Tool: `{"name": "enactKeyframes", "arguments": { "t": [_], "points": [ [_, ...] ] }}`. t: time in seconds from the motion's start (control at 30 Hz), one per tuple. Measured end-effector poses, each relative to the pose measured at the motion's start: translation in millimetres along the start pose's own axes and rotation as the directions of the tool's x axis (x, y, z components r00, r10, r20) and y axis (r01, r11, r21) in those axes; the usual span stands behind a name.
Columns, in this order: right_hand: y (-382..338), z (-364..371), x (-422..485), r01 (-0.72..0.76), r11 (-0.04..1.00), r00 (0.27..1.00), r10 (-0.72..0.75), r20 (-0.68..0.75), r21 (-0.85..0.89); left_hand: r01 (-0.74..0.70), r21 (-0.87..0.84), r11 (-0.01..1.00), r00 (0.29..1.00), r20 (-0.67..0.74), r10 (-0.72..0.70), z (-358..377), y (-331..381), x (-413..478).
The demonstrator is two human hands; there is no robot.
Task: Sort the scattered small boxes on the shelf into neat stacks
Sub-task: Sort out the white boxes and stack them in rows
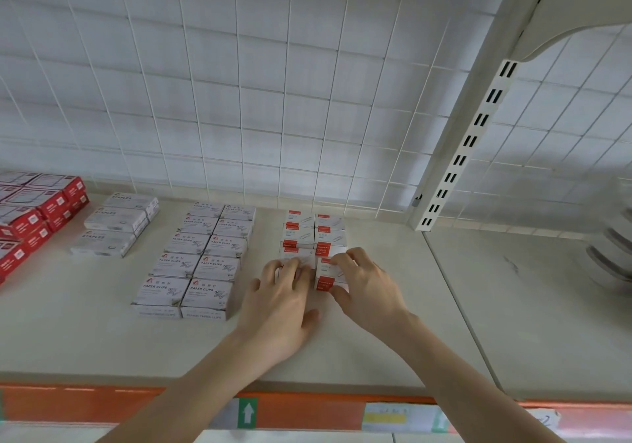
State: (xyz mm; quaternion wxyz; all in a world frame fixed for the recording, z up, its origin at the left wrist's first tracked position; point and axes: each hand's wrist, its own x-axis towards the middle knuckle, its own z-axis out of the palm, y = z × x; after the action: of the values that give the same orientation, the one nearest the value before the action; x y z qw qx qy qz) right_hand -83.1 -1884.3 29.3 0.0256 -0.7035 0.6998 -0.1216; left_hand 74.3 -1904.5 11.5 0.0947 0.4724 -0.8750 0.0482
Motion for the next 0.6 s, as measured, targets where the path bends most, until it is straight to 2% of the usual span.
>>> {"name": "enactKeyframes", "arguments": {
  "t": [0.1,0.6],
  "points": [
    [0,0,1,-0.015,1.000,0.999,0.015,0.033,0.013,0.021,-0.077,0.997,0.997,0.071,-0.016,-7,4,0],
    [2,-4,-2,-0.025,0.999,0.999,0.024,0.044,0.029,0.019,-0.059,0.998,0.990,0.142,-0.011,-13,4,6]
  ]
}}
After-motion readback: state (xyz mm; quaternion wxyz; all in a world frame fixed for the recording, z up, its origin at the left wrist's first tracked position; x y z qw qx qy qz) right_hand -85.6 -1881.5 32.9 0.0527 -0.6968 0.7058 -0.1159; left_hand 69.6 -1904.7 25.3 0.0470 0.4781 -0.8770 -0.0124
